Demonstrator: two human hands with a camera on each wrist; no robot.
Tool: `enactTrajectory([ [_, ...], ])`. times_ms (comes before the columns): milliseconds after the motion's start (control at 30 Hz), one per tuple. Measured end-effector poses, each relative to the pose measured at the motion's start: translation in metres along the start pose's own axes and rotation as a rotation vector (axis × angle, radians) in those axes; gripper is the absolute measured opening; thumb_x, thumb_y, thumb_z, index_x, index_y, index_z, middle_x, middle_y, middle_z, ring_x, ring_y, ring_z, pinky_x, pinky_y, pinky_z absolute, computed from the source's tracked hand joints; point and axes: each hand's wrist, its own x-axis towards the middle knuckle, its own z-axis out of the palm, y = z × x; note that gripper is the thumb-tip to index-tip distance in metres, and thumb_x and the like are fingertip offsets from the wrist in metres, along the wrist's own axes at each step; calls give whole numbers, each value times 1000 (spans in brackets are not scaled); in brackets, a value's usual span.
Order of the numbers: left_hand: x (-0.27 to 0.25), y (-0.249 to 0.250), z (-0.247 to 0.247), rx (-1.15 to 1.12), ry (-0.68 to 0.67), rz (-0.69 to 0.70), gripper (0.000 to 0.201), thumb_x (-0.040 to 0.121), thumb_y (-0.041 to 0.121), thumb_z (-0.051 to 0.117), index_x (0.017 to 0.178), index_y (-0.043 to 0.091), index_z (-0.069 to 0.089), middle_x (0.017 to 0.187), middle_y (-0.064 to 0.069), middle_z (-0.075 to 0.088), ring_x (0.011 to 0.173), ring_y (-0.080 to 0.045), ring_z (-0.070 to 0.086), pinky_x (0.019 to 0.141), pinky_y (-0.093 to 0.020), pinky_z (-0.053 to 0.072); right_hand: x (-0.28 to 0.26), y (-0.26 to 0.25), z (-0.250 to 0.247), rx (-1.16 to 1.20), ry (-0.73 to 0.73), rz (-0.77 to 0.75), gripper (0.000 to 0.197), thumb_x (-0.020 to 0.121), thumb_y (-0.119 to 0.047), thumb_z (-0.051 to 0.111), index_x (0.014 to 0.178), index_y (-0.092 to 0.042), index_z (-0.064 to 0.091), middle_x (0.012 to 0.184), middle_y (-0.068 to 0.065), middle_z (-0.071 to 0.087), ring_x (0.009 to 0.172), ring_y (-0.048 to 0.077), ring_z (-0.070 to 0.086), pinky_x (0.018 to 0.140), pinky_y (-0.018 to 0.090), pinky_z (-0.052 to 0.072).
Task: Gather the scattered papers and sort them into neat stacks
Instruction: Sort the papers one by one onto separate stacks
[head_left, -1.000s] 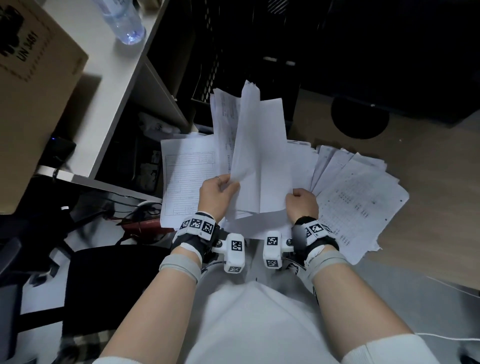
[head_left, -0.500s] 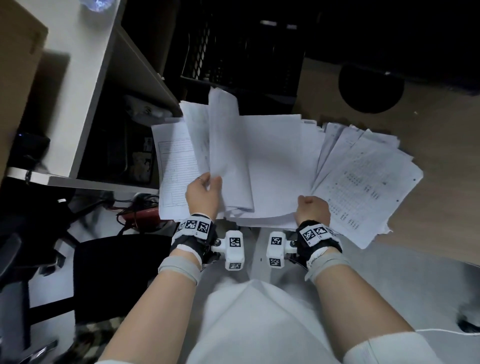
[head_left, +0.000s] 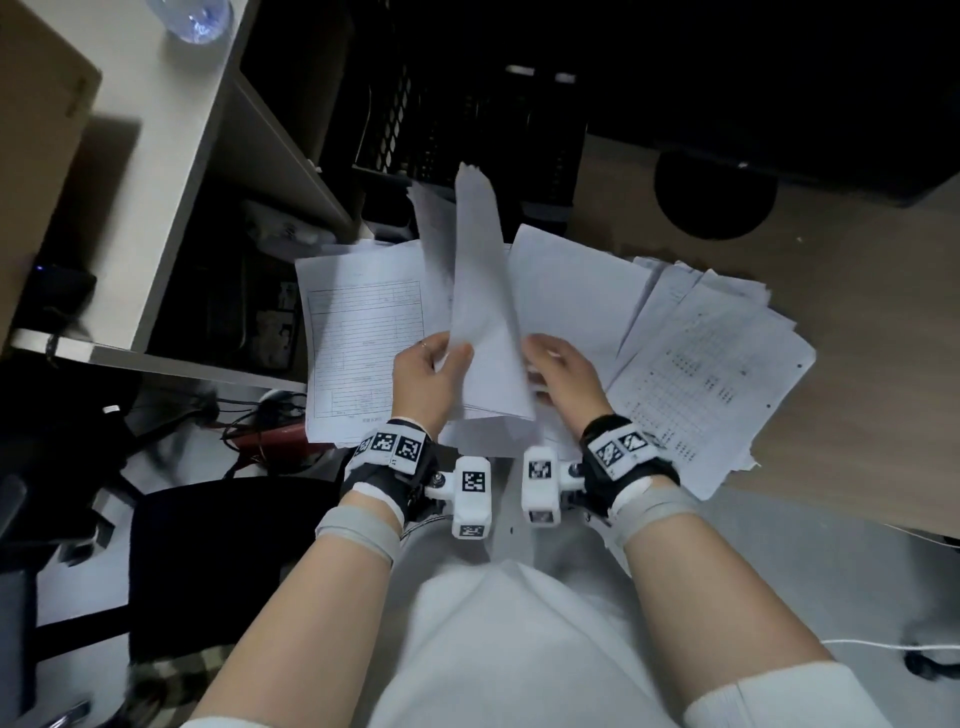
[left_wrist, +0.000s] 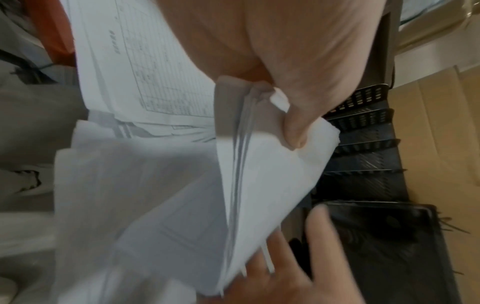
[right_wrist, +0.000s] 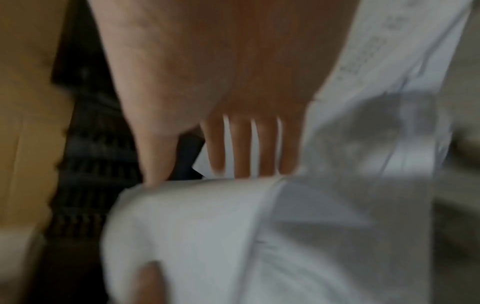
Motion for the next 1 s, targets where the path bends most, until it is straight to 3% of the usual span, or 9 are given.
enactTrajectory([
  [100, -3, 13, 11, -32, -97, 37, 17, 97, 8, 64, 110, 1, 73, 96, -1, 76, 84, -9, 70, 79, -29, 54, -4, -27, 5, 207, -189, -2, 41, 93, -42, 64, 125, -18, 60, 115, 2, 72, 104, 20, 69, 93, 39, 55],
  [167, -6, 20, 15, -20, -147, 62, 13, 98, 15, 64, 106, 13, 74, 121, -11, 70, 111, -16, 66, 95, -34, 50, -4, -31, 2, 201, -162, -87, 38, 93, -31, 67, 127, -16, 57, 117, 5, 71, 105, 21, 69, 95, 42, 54],
  [267, -6, 25, 23, 79, -157, 47, 22, 98, 33, 60, 84, 47, 70, 162, -7, 26, 149, -16, 27, 120, -36, 24, -4, -29, -8, 241, -150, -107, 41, 92, -32, 67, 127, -14, 58, 119, 6, 70, 109, 24, 68, 99, 48, 51],
  [333, -12, 31, 27, -59, -149, -16, 16, 98, 34, 60, 89, 40, 70, 153, -7, 40, 138, -14, 40, 121, -37, 27, -6, -28, -12, 263, -161, -109, 42, 90, -36, 67, 125, -14, 60, 119, 7, 71, 110, 26, 67, 101, 50, 50],
  [433, -15, 26, 29, -245, -208, -60, 17, 100, 24, 61, 96, 11, 71, 107, -14, 70, 102, -24, 65, 109, -53, 45, -13, -31, -17, 170, -150, -167, 37, 97, -34, 60, 128, -15, 59, 120, 5, 70, 111, 23, 67, 99, 42, 52],
  [667, -22, 26, 41, -221, -232, -54, 28, 103, 16, 57, 84, -4, 65, 72, -11, 61, 65, -17, 58, 66, -29, 49, -13, -31, -31, -35, 60, -320, 41, 103, -26, 48, 144, -30, 48, 131, -10, 59, 105, 2, 62, 92, 17, 49],
  [733, -23, 26, 44, -209, -258, -43, 33, 103, 17, 56, 79, -4, 62, 70, -9, 60, 67, -18, 56, 68, -29, 46, -14, -30, -34, -43, 104, -329, 39, 105, -20, 43, 142, -26, 52, 132, -13, 58, 110, -1, 58, 95, 11, 43],
  [867, -27, 29, 48, -219, -317, -37, 27, 104, 16, 54, 82, 12, 70, 77, 1, 69, 74, -15, 64, 70, -29, 55, -17, -33, -36, 25, 72, -290, 37, 106, -22, 39, 139, -23, 55, 132, -11, 61, 117, 4, 58, 107, 29, 45],
  [1000, -28, 33, 51, -231, -311, -29, 21, 103, 14, 56, 89, 9, 71, 80, 2, 73, 74, -12, 67, 68, -24, 55, -23, -38, -37, 156, -72, -263, 47, 95, -51, 54, 136, -29, 54, 124, -9, 67, 112, 9, 64, 103, 37, 49],
])
